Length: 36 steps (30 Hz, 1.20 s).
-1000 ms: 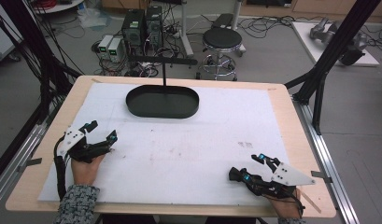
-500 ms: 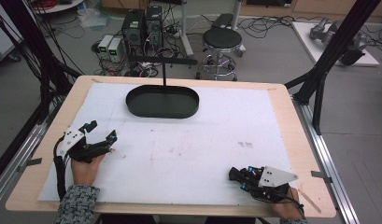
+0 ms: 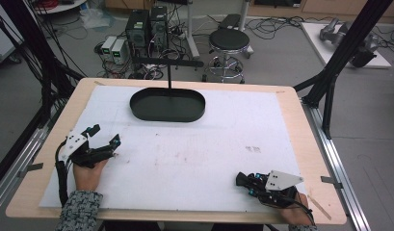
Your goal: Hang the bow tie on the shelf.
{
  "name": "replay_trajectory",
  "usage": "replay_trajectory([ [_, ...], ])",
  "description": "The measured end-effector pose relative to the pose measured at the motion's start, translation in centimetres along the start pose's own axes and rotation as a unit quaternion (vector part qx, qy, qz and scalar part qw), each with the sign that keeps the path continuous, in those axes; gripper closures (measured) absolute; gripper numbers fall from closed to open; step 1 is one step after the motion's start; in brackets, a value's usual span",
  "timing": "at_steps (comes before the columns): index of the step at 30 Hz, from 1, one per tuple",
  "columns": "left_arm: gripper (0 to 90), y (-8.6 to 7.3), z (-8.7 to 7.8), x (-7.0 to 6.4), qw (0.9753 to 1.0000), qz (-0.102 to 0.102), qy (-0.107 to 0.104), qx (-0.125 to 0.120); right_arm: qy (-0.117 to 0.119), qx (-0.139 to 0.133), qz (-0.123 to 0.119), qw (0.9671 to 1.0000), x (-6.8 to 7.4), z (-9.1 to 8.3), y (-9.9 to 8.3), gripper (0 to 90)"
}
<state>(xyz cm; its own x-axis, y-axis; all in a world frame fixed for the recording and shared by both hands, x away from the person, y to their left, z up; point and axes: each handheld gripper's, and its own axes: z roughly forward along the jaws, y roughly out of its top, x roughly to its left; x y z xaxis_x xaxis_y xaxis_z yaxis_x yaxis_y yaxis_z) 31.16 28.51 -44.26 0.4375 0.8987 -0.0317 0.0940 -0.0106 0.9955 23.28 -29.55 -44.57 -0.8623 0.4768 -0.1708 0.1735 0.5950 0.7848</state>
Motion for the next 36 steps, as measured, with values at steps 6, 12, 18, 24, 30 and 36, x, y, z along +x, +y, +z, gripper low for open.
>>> replay_trajectory([
  [6, 12.8, 0.0, 0.0, 0.0, 1.0, 0.0, 0.001, -0.001, 0.002, 0.019, 0.004, 0.9998, -0.1, 0.3, 0.0, 67.0],
  [12, 12.8, 0.0, 0.0, -0.1, 1.0, 0.001, 0.001, 0.002, 0.001, 0.012, 0.014, 0.9998, -0.3, 0.3, 0.2, 73.7],
  [18, 12.9, -0.1, 0.0, -0.2, 1.0, 0.002, 0.001, 0.002, -0.012, -0.015, 0.026, 0.9995, -0.4, -0.1, 1.1, 74.8],
  [24, 13.3, -0.1, 0.1, -0.2, 1.0, 0.002, 0.004, 0.004, -0.015, -0.045, 0.033, 0.9983, -0.8, 0.1, 2.5, 74.8],
  [30, 13.4, -0.1, 0.1, -0.2, 1.0, 0.002, 0.004, 0.003, -0.024, -0.06, 0.042, 0.9971, -1.5, 0.9, 4.1, 74.9],
  [36, 13.5, -0.1, 0.1, -0.2, 1.0, 0.003, 0.004, 0.002, -0.029, -0.046, 0.053, 0.9971, -2.9, 2.4, 5.9, 74.9],
])
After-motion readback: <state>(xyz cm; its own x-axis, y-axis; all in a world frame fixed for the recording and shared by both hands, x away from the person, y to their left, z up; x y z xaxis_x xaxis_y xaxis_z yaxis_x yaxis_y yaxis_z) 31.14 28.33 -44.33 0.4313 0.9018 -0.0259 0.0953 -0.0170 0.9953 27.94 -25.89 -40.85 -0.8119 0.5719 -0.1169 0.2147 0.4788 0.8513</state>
